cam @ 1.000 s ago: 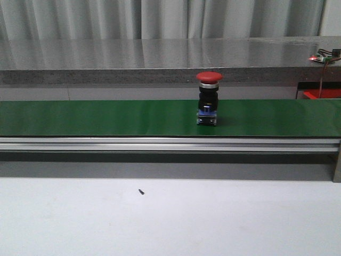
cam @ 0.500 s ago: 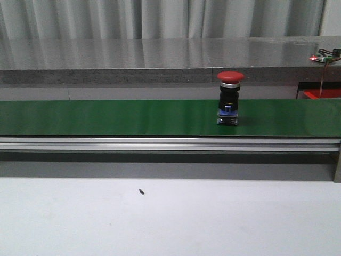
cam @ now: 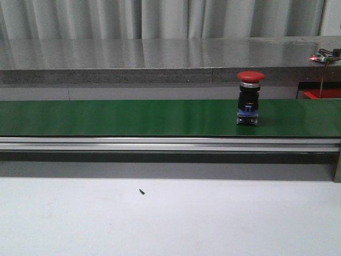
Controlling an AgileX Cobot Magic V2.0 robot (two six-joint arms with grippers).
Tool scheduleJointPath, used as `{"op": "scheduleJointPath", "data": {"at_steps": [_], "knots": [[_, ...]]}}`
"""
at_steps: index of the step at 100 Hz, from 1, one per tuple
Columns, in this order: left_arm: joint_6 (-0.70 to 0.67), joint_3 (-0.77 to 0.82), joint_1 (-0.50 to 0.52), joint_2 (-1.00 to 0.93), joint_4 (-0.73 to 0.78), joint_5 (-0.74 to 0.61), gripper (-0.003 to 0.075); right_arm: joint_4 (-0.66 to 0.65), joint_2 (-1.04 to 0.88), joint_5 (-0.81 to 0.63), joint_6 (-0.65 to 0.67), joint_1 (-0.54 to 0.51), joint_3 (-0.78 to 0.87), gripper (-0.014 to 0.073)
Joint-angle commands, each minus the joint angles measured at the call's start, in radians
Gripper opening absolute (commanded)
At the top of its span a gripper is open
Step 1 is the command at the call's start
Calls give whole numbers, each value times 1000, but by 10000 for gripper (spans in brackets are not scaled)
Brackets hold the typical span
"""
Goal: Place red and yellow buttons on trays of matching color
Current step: 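Move the right gripper over the arriving red button, then grasp the red button with the right gripper and lift it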
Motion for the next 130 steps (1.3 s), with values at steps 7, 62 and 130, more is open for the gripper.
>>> {"op": "scheduleJointPath", "data": {"at_steps": [7,62,130], "knots": [[2,-25,-8,-5,-21,-45,-20,61,24,3,-5,8,-89,650],[2,-25,-8,-5,-21,-45,-20,174,237,99,66,42,-273,643],[2,-25,-8,-5,-21,-21,-20,50,399,40,85,62,-274,643]]}}
